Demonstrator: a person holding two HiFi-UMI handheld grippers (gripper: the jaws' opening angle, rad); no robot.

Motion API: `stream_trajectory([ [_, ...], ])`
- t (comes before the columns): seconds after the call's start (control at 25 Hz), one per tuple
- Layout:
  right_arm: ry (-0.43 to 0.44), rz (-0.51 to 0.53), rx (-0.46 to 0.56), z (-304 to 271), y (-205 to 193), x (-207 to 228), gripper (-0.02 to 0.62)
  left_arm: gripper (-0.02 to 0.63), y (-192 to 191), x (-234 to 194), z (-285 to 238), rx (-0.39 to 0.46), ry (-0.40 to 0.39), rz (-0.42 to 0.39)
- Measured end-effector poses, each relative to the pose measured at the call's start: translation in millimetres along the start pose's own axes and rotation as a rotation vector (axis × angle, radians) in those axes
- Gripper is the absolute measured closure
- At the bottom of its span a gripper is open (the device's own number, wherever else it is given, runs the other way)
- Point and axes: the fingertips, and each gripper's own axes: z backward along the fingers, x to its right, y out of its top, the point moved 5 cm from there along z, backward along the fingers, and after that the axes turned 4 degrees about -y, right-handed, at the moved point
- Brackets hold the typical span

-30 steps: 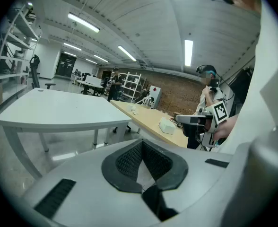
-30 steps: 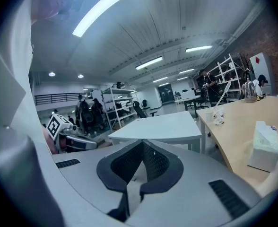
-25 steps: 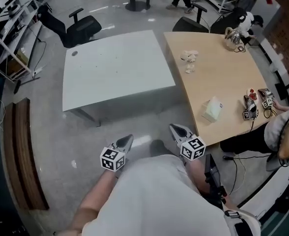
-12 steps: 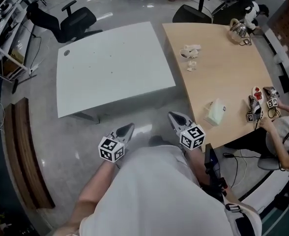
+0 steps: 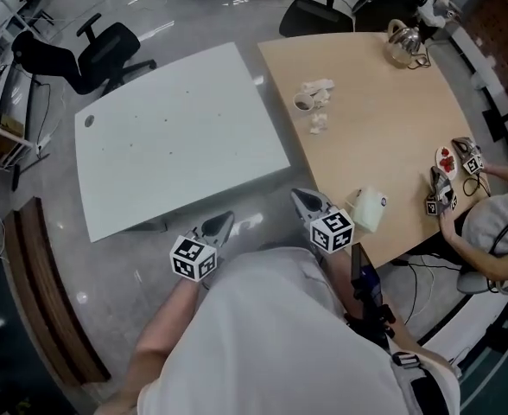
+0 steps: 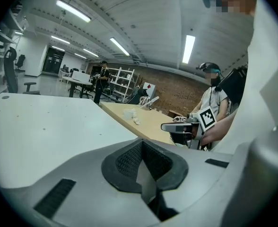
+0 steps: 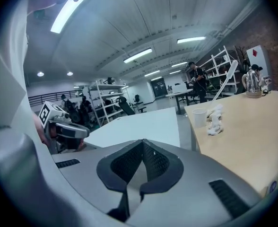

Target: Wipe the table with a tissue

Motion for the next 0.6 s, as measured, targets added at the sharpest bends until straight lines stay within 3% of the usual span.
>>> stream_trajectory([
  [0.6,-0.242,0.026,-0.126,-54,16,132,0.577,0.601,40,-31,-68,-0.041,-0.026,-0.011],
])
